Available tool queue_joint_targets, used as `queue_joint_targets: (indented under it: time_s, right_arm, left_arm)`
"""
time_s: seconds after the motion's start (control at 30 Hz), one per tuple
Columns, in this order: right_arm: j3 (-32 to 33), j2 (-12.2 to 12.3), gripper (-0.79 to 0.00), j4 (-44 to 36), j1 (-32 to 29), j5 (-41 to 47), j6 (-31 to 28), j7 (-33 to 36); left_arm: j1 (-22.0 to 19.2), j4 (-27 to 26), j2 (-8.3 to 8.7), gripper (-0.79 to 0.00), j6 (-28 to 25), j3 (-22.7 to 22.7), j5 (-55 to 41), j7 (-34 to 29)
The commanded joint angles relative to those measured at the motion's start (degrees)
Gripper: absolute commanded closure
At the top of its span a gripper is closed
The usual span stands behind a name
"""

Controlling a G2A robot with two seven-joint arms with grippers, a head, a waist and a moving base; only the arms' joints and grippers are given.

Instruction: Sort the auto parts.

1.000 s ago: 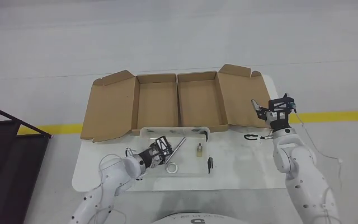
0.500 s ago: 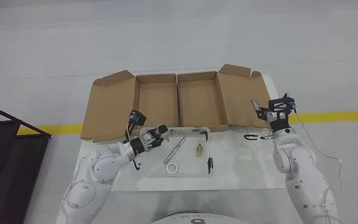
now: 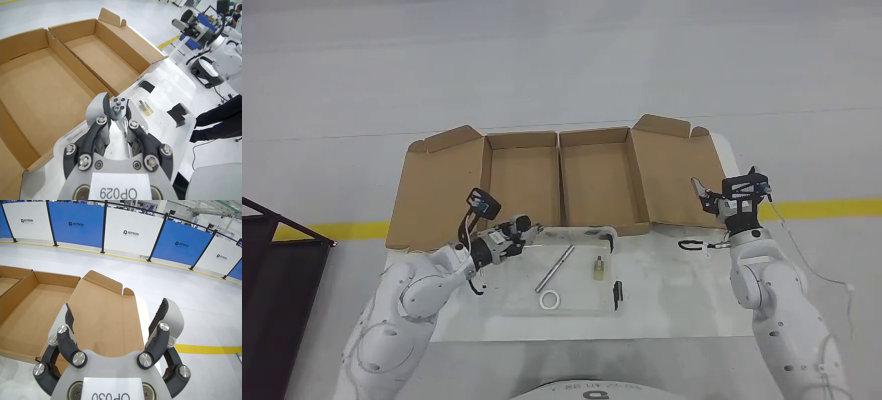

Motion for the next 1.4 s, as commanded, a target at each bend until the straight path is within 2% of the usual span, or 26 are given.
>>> queue_joint_targets:
  time_s: [0.0,0.17,0.37,0.47,0.57,0.8,1.13,1.27,1.37]
  right_arm:
    - [0.00,0.00,-0.785,0.00,0.00,0.00,0.00,0.00]
    - [0.00,0.00,-0.785,0.00,0.00,0.00,0.00,0.00]
    - [0.00,0.00,-0.785,0.00,0.00,0.00,0.00,0.00]
    - [0.00,0.00,-0.785,0.00,0.00,0.00,0.00,0.00]
    - [0.00,0.00,-0.785,0.00,0.00,0.00,0.00,0.00]
    - [0.00,0.00,-0.785,0.00,0.00,0.00,0.00,0.00]
    - [0.00,0.00,-0.785,0.00,0.00,0.00,0.00,0.00]
    - [0.00,0.00,-0.785,0.00,0.00,0.00,0.00,0.00]
    - [0.00,0.00,-0.785,0.00,0.00,0.00,0.00,0.00]
  left_arm:
    - [0.27,0.63,0.04,0.000,-0.17,-0.89,-10.47,-1.50]
    - [0.00,2.83,0.83,0.000,1.30,-6.28,-37.93,-11.67]
    - [-1.36,8.28,1.60,0.000,8.68,-12.31,-74.85,-27.34]
    - [-2.39,12.01,1.76,0.000,13.47,-14.51,-87.74,-33.50]
    - [-3.31,15.04,1.68,0.000,17.63,-14.79,-96.92,-38.55]
    - [-5.35,19.34,1.11,0.000,24.44,-12.57,-108.47,-45.63]
    - [-6.84,21.17,0.58,0.000,28.20,-10.84,-113.28,-50.09]
    - [-6.88,20.99,0.46,0.000,25.76,-11.33,-112.30,-48.55]
    - [-6.42,19.86,0.26,0.000,19.20,-12.81,-110.75,-44.98]
